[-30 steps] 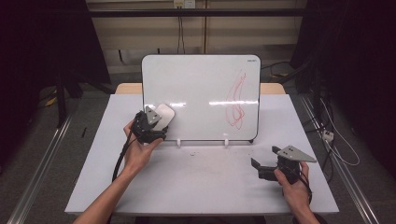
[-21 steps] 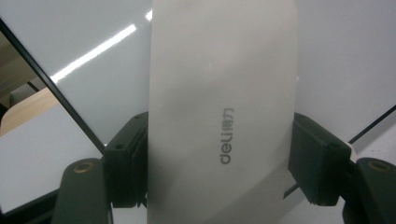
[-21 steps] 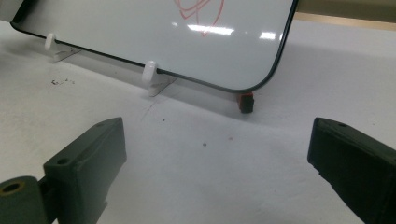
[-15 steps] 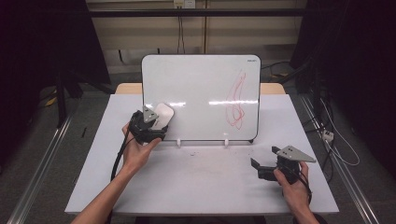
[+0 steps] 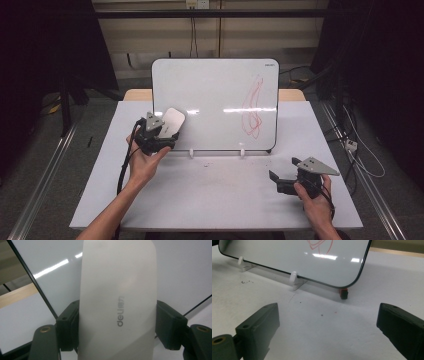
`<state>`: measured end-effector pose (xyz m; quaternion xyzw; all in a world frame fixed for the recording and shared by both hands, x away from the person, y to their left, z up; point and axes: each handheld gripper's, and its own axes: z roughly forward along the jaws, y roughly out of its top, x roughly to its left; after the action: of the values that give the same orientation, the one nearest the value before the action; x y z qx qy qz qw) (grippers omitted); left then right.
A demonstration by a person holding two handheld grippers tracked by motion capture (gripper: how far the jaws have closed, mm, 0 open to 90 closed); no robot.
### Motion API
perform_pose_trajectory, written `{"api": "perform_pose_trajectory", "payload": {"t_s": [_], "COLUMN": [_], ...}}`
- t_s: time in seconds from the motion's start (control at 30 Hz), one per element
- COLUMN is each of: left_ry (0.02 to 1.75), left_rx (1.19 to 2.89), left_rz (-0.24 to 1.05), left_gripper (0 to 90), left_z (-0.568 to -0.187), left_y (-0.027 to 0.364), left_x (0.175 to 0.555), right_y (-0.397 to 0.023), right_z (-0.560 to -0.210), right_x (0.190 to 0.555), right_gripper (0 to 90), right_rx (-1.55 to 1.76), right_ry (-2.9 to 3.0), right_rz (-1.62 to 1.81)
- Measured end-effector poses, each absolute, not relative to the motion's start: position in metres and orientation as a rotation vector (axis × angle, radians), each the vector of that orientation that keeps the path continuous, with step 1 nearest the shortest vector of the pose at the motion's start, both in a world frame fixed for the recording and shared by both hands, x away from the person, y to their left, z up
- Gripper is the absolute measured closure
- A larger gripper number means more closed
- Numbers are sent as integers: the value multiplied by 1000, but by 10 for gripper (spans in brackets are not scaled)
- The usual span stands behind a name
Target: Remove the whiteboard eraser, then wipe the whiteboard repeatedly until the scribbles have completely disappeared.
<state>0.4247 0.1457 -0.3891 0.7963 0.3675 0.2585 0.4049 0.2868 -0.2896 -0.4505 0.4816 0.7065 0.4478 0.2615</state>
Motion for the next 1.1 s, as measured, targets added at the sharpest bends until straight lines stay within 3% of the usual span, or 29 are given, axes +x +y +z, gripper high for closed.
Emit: {"api": "perform_pose_trajectory", "payload": {"t_s": [1.1], "left_ry": [767], "left_rx": [1976], "left_rz": [585], "left_gripper": [304], "left_z": [-372], "left_y": [119], "left_x": [400], "right_y": [-284], "right_z": [-451], "right_x": [291], "right_gripper": [43], "right_rx": [1286], "right_ry": [1931], "right_rz": [1226]}}
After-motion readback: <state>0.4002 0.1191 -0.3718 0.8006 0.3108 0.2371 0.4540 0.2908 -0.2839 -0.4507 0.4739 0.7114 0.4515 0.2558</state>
